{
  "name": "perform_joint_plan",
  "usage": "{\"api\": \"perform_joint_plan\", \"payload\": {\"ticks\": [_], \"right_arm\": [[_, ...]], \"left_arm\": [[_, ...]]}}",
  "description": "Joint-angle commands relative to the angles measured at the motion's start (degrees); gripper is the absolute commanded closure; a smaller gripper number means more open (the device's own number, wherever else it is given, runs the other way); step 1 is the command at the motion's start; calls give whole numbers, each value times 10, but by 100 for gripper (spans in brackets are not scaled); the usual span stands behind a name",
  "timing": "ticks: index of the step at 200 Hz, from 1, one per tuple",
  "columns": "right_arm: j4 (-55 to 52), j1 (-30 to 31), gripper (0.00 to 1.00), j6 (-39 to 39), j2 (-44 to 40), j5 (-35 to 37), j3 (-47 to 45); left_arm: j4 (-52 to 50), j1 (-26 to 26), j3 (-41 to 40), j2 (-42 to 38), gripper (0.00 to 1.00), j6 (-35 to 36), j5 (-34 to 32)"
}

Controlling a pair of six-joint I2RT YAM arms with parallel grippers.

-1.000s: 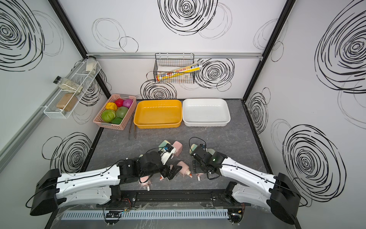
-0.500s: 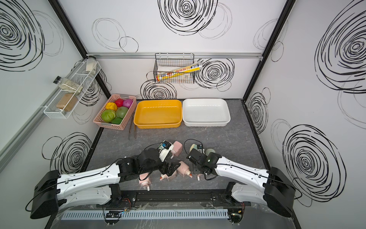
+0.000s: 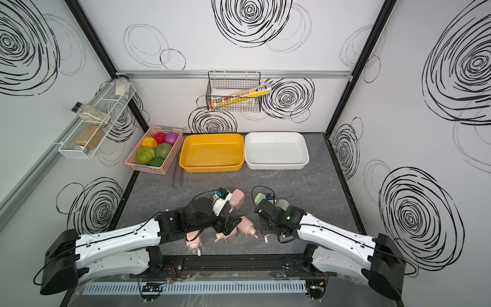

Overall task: Place the pencil sharpeners by color into the storage box
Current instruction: Pick up the pencil sharpener from the center of the board.

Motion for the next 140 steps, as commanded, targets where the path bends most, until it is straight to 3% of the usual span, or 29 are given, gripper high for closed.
{"api": "perform_joint_plan", "payload": {"ticks": [1,25,60,89,120,140], "right_arm": [[-62,3,100,-18,-32,-24,50],[-93,-14,100,-29,-36,-50,117],[-116,-51,100,-72,-23,10,206],[-10,-109,100,-142,-52,-11,211],[149,-147,100,-232,-82,-73,158],[213,-159,100,-279,-85,-59,133]], "left_arm": [[8,16,15,-19,1,-24,-9],[-1,38,29,-16,1,-43,-13],[-11,62,37,-9,1,-70,-37],[-19,74,51,7,1,-91,-66],[-7,78,68,24,1,-96,-77],[3,79,83,38,1,-91,-85]]}}
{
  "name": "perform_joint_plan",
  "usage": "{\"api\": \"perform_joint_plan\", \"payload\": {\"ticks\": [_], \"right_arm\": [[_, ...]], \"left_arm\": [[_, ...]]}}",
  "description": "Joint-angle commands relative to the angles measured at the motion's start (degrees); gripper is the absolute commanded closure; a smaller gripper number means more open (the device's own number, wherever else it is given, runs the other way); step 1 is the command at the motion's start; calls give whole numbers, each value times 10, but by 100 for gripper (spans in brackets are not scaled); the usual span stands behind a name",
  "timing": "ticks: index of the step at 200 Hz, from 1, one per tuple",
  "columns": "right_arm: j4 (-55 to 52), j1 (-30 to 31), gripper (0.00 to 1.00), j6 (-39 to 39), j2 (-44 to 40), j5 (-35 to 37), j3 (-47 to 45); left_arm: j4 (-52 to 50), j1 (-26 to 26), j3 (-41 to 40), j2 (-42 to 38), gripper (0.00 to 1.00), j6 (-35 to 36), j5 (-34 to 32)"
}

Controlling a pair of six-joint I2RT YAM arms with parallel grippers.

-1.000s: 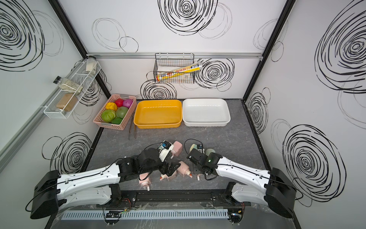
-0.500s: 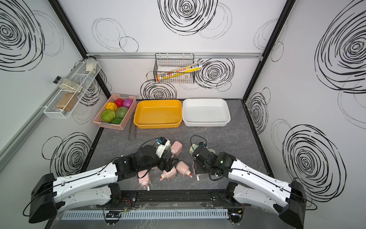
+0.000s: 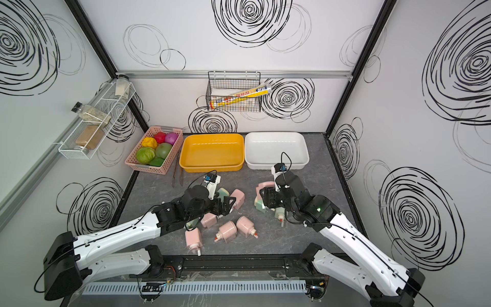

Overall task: Place the pencil sharpeners by color into the storage box
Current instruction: Pick up the pencil sharpener from the center of the board, then place the pencil sharpener in the storage box.

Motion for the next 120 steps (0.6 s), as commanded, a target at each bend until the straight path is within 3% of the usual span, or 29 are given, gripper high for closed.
{"api": "perform_joint_plan", "payload": {"ticks": [1,52,120], "right_arm": [[137,-13,100,-91,-5,-11,-24],[282,-105,100,-165,32,-107,-58],[285,-260,100,-175,245,-135,48]], "left_arm": [[26,5,32,14,1,-5,-22],[52,12,84,66,1,-16,-61],[57,50,185,175,1,-13,-96]]}}
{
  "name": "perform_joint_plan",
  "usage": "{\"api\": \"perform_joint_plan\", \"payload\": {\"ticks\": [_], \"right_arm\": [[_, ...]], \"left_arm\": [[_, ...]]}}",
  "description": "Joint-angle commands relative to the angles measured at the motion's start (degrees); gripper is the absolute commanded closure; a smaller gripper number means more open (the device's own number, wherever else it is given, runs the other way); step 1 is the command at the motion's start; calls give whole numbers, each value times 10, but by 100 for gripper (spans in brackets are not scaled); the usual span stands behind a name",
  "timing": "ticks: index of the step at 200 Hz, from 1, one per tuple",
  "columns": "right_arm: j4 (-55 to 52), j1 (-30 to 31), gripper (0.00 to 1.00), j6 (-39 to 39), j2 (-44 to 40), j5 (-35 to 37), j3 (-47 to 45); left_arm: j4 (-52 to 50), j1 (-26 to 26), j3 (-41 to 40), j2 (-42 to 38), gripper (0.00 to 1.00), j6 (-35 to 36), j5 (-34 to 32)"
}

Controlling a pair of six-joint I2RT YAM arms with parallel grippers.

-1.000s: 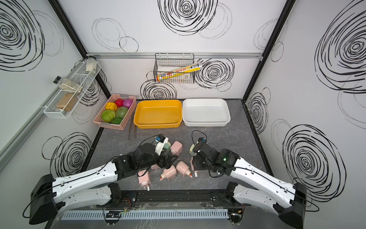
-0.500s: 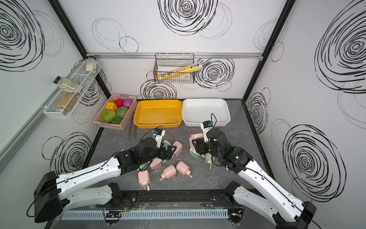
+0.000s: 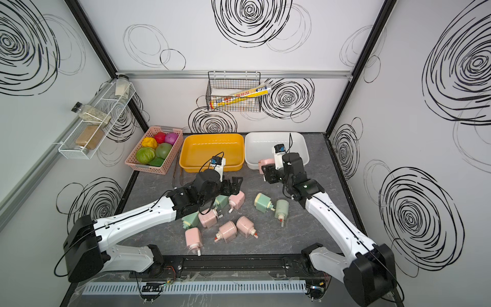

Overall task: Place the pencil sharpeners by color into the storage box
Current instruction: Place the pencil sharpener in the storage box.

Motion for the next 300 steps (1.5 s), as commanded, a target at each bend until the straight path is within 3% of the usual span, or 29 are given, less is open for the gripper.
{"api": "perform_joint_plan", "payload": {"ticks": [1,29,53,92,122,146,229,259,300], "right_arm": [[34,-45,100,-12,51,-34,50],[8,-103,100,-32,144,-87,120],[-24,-132,100,-61,205,-73,184],[-76,-163,100,-116,297,-47,290],[-139,-175,100,-153,372,-9,387],[-159,-184,100,-163,416,15,437],[-254,-196,100,-188,575,28,623],[-296,-197,93,-181,637,60,721],[-361,-196,81,-166,711,97,852]], "left_arm": [[26,16,36,36,1,-3,-24],[19,29,75,93,1,-3,-59],[13,42,115,143,1,11,-88],[53,82,155,217,1,47,-24],[4,95,246,289,1,67,-52],[2,111,279,324,1,63,-30],[-70,121,461,475,1,91,-46],[-105,121,528,525,1,87,-62],[-118,120,544,552,1,84,-67]]}}
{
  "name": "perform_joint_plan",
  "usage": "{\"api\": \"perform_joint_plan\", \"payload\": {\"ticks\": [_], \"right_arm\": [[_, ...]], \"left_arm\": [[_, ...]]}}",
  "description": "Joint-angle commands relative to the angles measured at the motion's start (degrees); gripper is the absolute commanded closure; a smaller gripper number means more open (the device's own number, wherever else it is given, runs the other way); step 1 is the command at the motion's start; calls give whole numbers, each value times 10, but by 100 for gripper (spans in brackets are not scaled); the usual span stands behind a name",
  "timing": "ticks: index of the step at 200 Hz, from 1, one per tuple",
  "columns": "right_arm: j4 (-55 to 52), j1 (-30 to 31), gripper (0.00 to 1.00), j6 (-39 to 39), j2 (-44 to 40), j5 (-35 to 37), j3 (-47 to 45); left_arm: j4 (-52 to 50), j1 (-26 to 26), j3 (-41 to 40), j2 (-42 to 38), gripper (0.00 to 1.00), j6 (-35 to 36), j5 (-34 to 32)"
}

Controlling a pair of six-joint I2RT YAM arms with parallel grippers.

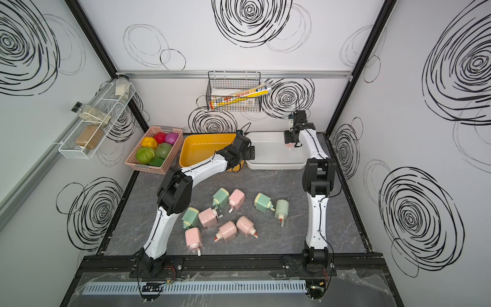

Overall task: Place the pencil sharpeners by color into the storage box
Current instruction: Place the pencil sharpener in the storage box.

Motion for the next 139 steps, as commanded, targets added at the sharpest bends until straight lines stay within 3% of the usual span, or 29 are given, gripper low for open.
{"api": "perform_joint_plan", "payload": {"ticks": [1,29,103,139], "right_arm": [[-62,0,80,15,22,33,68],[-70,0,68,39,20,35,80],[-51,1,61,28,38,46,76],[-60,0,58,7,47,64,76]], "left_arm": [[-20,2,22,16,1,4,-16],[-60,3,52,37,1,11,-5],[-83,0,32,35,1,12,-21],[-66,-1,-21,-1,1,5,-28]]}}
